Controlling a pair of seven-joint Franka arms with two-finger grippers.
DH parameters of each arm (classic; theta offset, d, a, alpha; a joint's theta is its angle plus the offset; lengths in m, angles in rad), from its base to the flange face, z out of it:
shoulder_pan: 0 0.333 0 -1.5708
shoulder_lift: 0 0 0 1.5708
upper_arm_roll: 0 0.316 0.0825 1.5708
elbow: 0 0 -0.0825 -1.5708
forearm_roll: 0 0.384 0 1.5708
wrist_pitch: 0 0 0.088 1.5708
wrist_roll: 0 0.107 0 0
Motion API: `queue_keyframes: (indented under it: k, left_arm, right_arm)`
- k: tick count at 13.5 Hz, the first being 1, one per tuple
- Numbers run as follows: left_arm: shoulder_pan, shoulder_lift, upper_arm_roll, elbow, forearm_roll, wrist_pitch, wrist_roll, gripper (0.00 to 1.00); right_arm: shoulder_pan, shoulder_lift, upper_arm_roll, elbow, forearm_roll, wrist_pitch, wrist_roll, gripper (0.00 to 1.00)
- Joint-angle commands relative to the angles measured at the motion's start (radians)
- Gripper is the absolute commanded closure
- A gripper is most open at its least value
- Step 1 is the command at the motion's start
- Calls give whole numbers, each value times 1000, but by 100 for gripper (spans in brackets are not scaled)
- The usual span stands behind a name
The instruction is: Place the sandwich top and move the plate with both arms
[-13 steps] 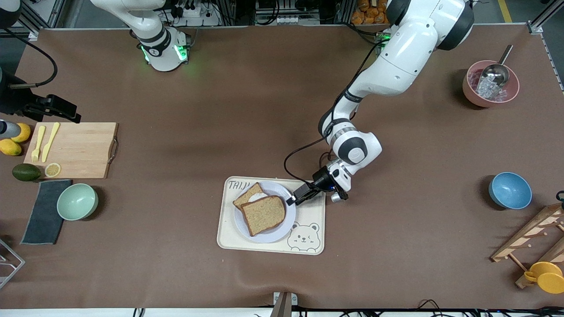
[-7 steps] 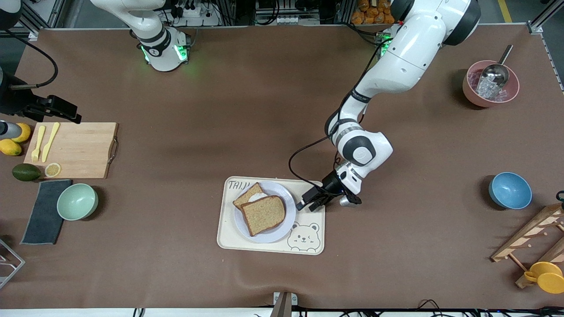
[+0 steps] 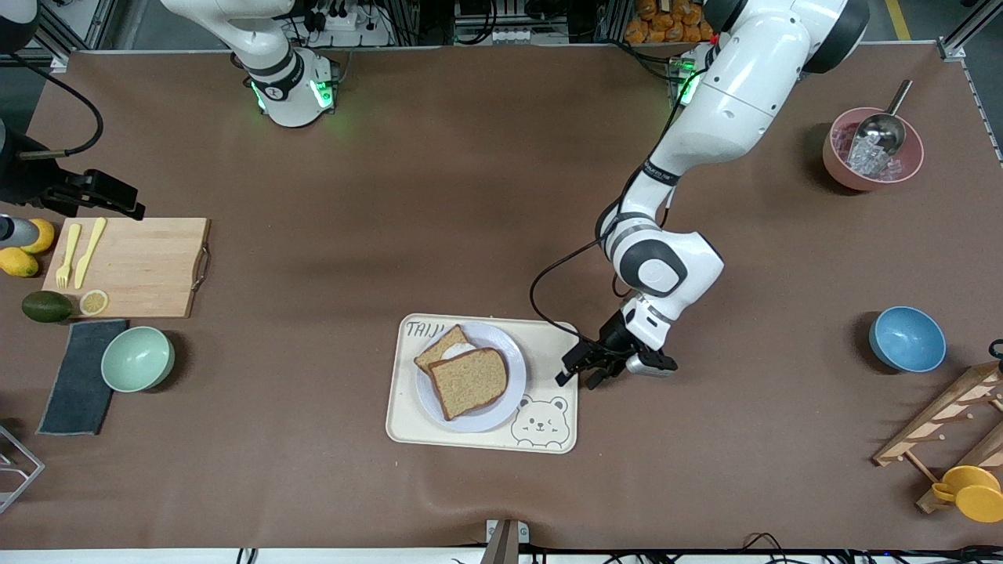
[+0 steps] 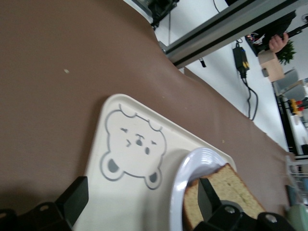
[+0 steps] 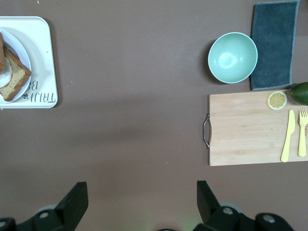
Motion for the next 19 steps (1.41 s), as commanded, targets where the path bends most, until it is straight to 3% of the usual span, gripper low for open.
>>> queue_keyframes:
  k: [1, 9, 14, 19]
  left_arm:
    - [-6, -65, -5, -65, 58, 77, 0, 0]
    - [23, -175, -2, -197, 163, 243, 26, 0]
    - [92, -293, -6, -389, 374, 215, 28, 0]
    - [193, -365, -2, -490, 616, 99, -14, 0]
  right_arm:
    - [-9, 5, 10, 14, -4, -8, -7, 0]
    - [-11, 5, 10, 12, -2, -11, -8, 0]
    - [-13, 5, 10, 12, -2, -12, -8, 0]
    - [-13, 5, 10, 12, -2, -14, -11, 0]
